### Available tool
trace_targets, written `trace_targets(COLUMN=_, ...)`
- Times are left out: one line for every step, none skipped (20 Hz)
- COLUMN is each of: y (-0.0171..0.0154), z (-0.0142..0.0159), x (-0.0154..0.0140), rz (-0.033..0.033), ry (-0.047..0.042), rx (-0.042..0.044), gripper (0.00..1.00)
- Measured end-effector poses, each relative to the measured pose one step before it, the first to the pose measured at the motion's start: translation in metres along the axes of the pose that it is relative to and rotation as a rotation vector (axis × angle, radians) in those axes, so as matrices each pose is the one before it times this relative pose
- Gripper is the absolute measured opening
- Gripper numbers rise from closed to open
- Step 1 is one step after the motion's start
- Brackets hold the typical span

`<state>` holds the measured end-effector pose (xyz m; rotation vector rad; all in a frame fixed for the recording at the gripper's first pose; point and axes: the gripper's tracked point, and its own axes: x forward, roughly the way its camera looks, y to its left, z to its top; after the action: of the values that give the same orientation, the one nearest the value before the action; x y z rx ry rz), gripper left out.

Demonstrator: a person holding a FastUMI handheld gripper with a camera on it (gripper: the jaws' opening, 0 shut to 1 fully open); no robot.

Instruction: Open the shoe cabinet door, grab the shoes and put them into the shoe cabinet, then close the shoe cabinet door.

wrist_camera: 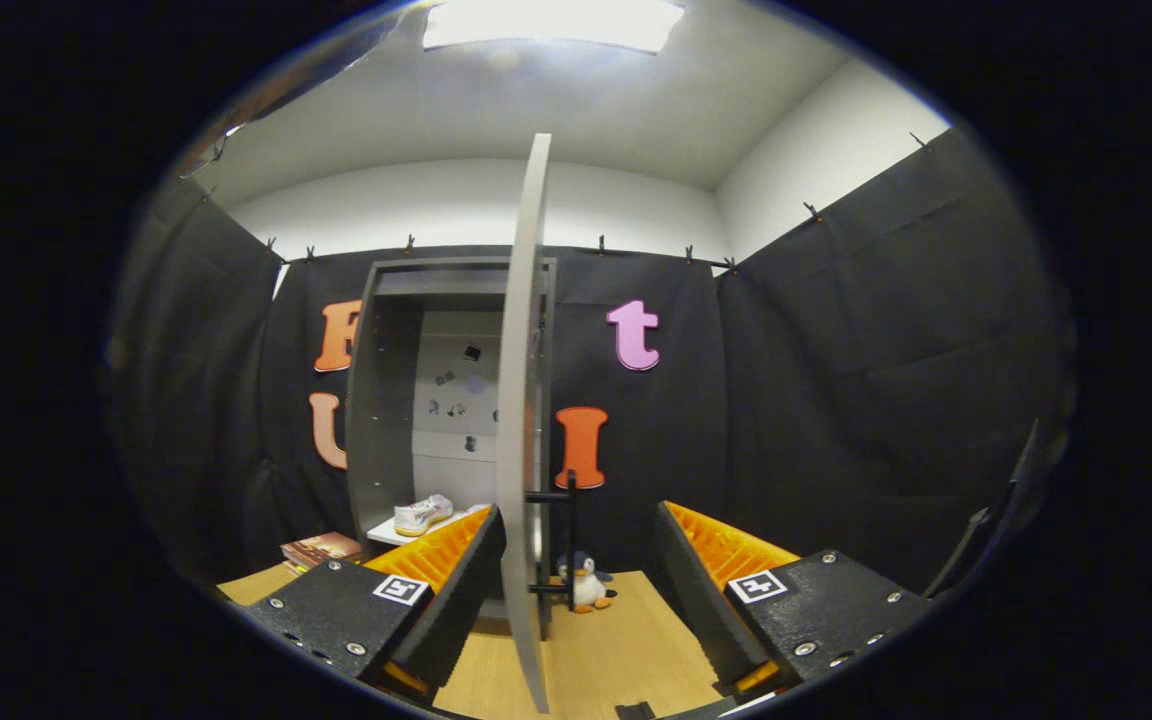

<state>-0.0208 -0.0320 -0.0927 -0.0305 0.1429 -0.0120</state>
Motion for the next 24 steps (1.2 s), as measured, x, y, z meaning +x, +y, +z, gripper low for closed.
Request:
trace_targets(y=-0.00545, z=-0.00599, x=0.00426, rz=-0.01554, ry=0.01628, rx=-0.01342, gripper=0.93)
trace_targets(y=-0.00467, z=-0.00670, x=0.00417, rz=-0.00524, ry=0.01852, rx=-0.00803, gripper=0.94)
trace_targets(y=-0.00258, z=-0.00479, x=0.00642, rz=0.00044, ry=0.01461, rx=-0.00385, gripper=0.94)
trace_targets(y=-0.00163, z=-0.00571, x=0.00612, rz=0.00662, ry=0.01519, rx=-0.00054, gripper=0.94)
trace_targets(y=-0.00118, z=-0.00662, x=0.00720, rz=0.00822, ry=0.01228, rx=-0.00340, gripper=0.94)
trace_targets(y=-0.00122, z=-0.00590, x=0.00624, rz=0.00509, ry=0.01569, rx=-0.00133, gripper=0.94)
trace_targets(y=0.00073, z=-0.00458, x=0.00579, rz=0.01434, ry=0.01163, rx=0.00041, gripper=0.94)
trace_targets(y=0.00192, z=-0.00242, x=0.00475, rz=0.01714, ry=0.00581, rx=0.00129, gripper=0.94)
trace_targets(y=-0.00052, z=0.00110, x=0.00621, rz=0.01137, ry=0.00179, rx=-0.00074, gripper=0.93)
trace_targets(y=-0.00027, z=-0.00142, x=0.00368, rz=0.01507, ry=-0.00221, rx=0.00065, gripper=0.93)
trace_targets(y=0.00192, z=-0.00166, x=0.00133, rz=0.02032, ry=0.00403, rx=0.00480, gripper=0.92)
trace_targets(y=0.00088, z=-0.00117, x=0.00050, rz=0.01810, ry=0.00803, rx=0.01811, gripper=0.90)
trace_targets(y=0.00271, z=0.00107, x=0.00044, rz=0.01917, ry=0.00469, rx=0.02798, gripper=0.90)
trace_targets(y=0.00371, z=0.00346, x=0.00124, rz=0.01936, ry=-0.00935, rx=0.02443, gripper=0.90)
trace_targets(y=0.00327, z=0.00308, x=0.00452, rz=0.01583, ry=-0.01700, rx=0.01493, gripper=0.89)
trace_targets(y=0.00347, z=0.00108, x=0.00184, rz=0.01386, ry=-0.01088, rx=0.00024, gripper=0.89)
trace_targets(y=0.00210, z=-0.00276, x=0.00002, rz=0.01574, ry=0.00478, rx=-0.00777, gripper=0.88)
trace_targets(y=0.00396, z=0.00073, x=-0.00105, rz=0.01120, ry=0.00411, rx=0.00075, gripper=0.87)
trace_targets(y=0.00383, z=-0.00015, x=-0.00167, rz=0.01365, ry=0.00925, rx=0.00486, gripper=0.86)
trace_targets(y=0.00513, z=0.00134, x=-0.00139, rz=0.01171, ry=0.00015, rx=0.00303, gripper=0.86)
trace_targets(y=0.00460, z=-0.00045, x=-0.00025, rz=0.01478, ry=0.00562, rx=-0.00172, gripper=0.85)
trace_targets(y=0.00737, z=0.00022, x=0.00002, rz=0.02138, ry=-0.00223, rx=0.00074, gripper=0.86)
trace_targets(y=0.00942, z=-0.00032, x=-0.00010, rz=0.02760, ry=0.00560, rx=0.00204, gripper=0.85)
trace_targets(y=0.00894, z=0.00007, x=0.00065, rz=0.02868, ry=0.00260, rx=0.00583, gripper=0.85)
